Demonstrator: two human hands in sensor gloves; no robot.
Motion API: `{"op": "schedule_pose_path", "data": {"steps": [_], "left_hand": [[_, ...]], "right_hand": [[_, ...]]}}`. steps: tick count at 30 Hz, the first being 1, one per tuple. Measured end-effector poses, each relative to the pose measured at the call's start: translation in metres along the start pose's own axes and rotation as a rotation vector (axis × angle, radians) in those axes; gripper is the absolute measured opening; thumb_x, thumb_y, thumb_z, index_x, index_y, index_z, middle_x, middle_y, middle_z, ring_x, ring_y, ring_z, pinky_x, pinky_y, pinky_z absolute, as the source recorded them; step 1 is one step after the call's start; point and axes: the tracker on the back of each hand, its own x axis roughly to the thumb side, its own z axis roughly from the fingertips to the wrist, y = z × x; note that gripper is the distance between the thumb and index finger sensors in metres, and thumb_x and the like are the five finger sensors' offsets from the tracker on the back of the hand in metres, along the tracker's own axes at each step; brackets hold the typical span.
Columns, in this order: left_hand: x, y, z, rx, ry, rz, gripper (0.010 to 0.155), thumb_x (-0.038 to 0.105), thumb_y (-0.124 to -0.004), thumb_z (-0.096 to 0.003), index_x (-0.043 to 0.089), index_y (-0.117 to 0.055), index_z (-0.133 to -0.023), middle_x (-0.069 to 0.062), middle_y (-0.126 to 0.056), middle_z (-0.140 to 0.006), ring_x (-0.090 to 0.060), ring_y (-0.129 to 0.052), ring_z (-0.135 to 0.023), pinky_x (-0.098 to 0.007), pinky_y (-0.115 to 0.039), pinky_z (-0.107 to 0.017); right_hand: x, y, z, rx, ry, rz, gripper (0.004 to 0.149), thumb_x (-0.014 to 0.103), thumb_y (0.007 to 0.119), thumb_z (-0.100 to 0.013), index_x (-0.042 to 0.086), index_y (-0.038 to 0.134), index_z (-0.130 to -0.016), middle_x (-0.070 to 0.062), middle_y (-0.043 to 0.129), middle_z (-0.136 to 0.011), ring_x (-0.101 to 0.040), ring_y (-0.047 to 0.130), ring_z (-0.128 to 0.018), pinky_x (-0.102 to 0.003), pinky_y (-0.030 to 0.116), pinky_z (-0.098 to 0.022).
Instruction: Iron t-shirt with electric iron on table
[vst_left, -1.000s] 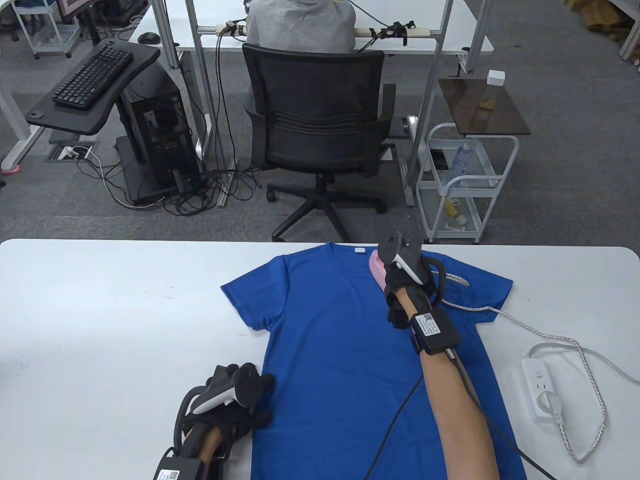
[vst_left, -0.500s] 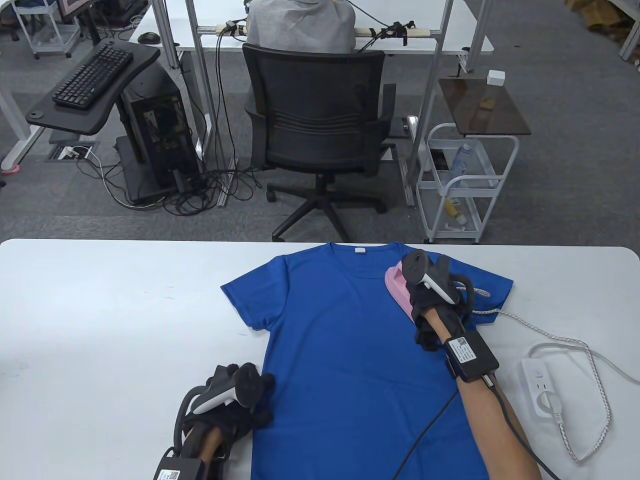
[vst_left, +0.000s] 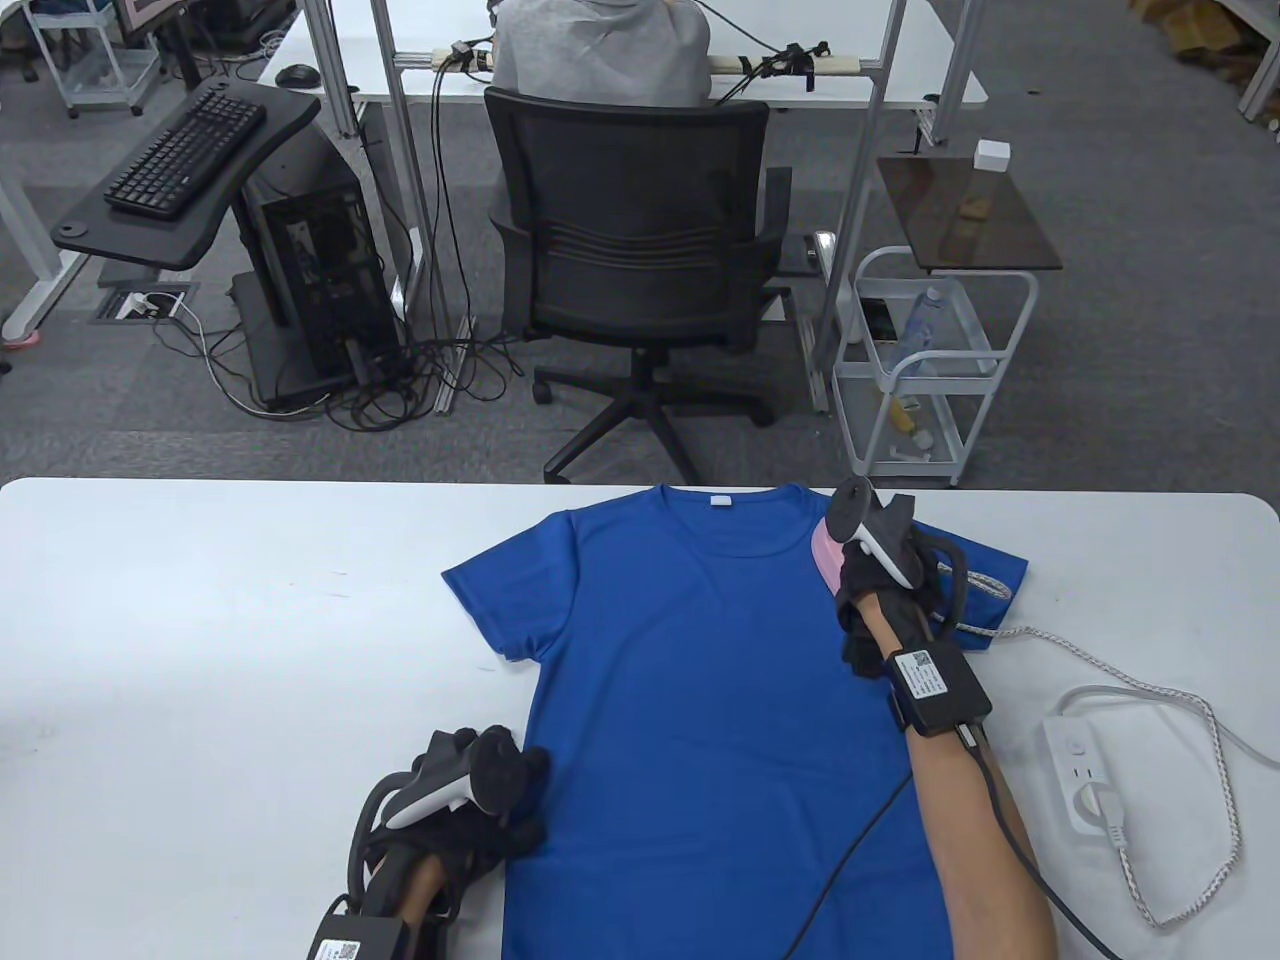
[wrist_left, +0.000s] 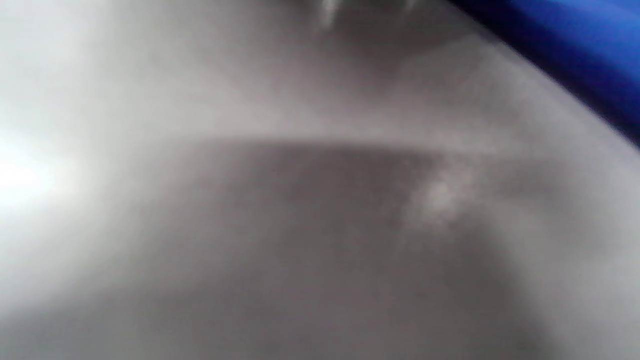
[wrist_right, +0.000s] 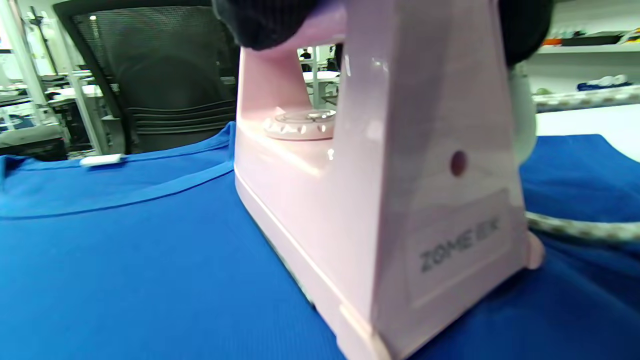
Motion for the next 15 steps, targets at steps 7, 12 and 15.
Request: {"op": "schedule_pose_path", "data": {"steps": [7,12,15], "left_hand": [[0.000,0.000,0.000,-0.003,0.001,-0.005,0.077,0.060,-0.057,-0.0451,0.046,-0.013,-0.106,0.001,0.000,-0.114,-0.035,-0.002,-0.106,-0.063,-0.018,-0.073],[0.001,0.001,0.000,-0.011,0.011,-0.020,0.080,0.060,-0.057,-0.0450,0.042,-0.010,-0.107,0.001,-0.001,-0.114,-0.035,-0.003,-0.107,-0.063,-0.020,-0.074],[0.001,0.001,0.000,-0.006,0.012,-0.020,0.080,0.060,-0.057,-0.0451,0.042,-0.011,-0.107,0.001,-0.001,-0.115,-0.036,-0.004,-0.107,-0.063,-0.020,-0.074]], "right_hand": [[0.003,-0.003,-0.014,0.023,0.028,-0.012,0.062,0.027,0.074,-0.047,0.037,0.051,-0.103,-0.019,0.080,-0.098,-0.040,0.093,-0.072,-0.052,0.078,-0.053],[-0.007,-0.005,-0.012,-0.006,0.018,0.020,0.062,0.027,0.076,-0.044,0.037,0.055,-0.102,-0.019,0.085,-0.093,-0.040,0.096,-0.068,-0.051,0.080,-0.051],[-0.017,-0.005,-0.014,-0.035,0.057,0.080,0.062,0.027,0.077,-0.044,0.037,0.055,-0.102,-0.019,0.085,-0.093,-0.040,0.096,-0.067,-0.051,0.081,-0.050]]}}
